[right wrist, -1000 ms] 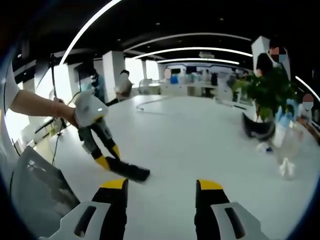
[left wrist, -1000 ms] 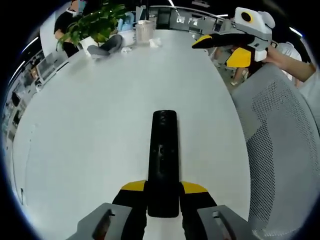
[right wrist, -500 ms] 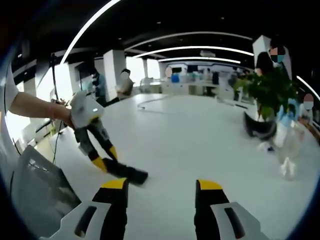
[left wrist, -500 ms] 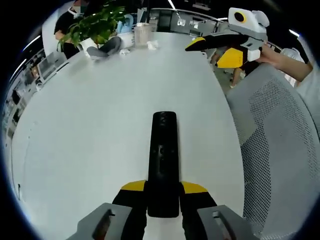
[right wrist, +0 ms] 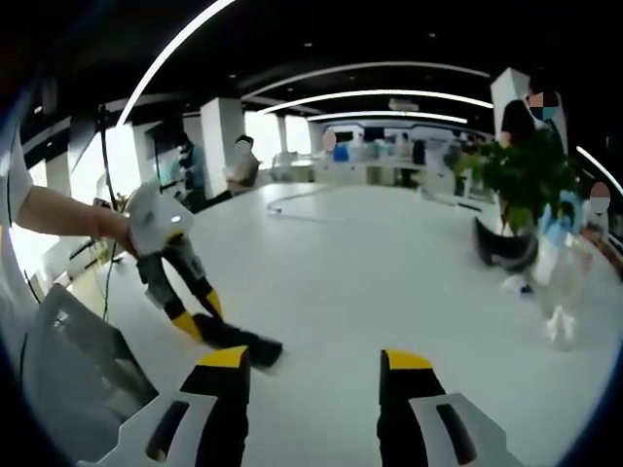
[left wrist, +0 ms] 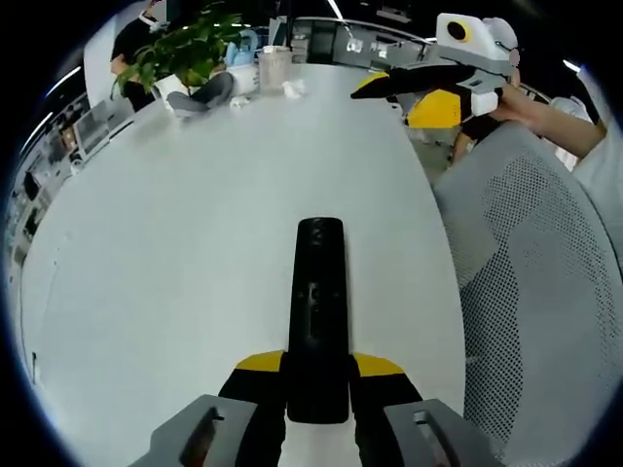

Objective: Press the specified remote control buttons in sequence, fully releasing each button before pressing the next.

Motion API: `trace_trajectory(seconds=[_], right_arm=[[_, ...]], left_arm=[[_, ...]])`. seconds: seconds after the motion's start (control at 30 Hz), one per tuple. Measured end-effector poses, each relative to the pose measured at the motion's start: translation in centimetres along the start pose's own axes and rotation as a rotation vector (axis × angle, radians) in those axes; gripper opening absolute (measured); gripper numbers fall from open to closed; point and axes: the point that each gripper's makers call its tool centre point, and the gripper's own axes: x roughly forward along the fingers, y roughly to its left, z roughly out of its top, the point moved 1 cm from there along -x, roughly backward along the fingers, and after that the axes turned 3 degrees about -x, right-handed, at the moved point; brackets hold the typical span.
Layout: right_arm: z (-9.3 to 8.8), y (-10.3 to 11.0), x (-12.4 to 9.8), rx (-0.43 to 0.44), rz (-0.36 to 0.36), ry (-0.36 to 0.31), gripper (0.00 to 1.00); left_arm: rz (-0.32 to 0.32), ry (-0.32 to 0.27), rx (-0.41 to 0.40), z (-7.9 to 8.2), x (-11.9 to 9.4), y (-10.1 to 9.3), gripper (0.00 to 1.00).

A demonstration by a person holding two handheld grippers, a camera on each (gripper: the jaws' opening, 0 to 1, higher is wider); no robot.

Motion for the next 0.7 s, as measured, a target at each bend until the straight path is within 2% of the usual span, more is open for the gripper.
trace_trajectory(seconds=[0.7], right_arm=[[-0.2, 0.3, 0.1, -0.001, 0.017, 0.011, 0.49]], left_arm=[[-0.013, -0.016, -0.013, -0.2, 0.0, -1.2, 0.24]])
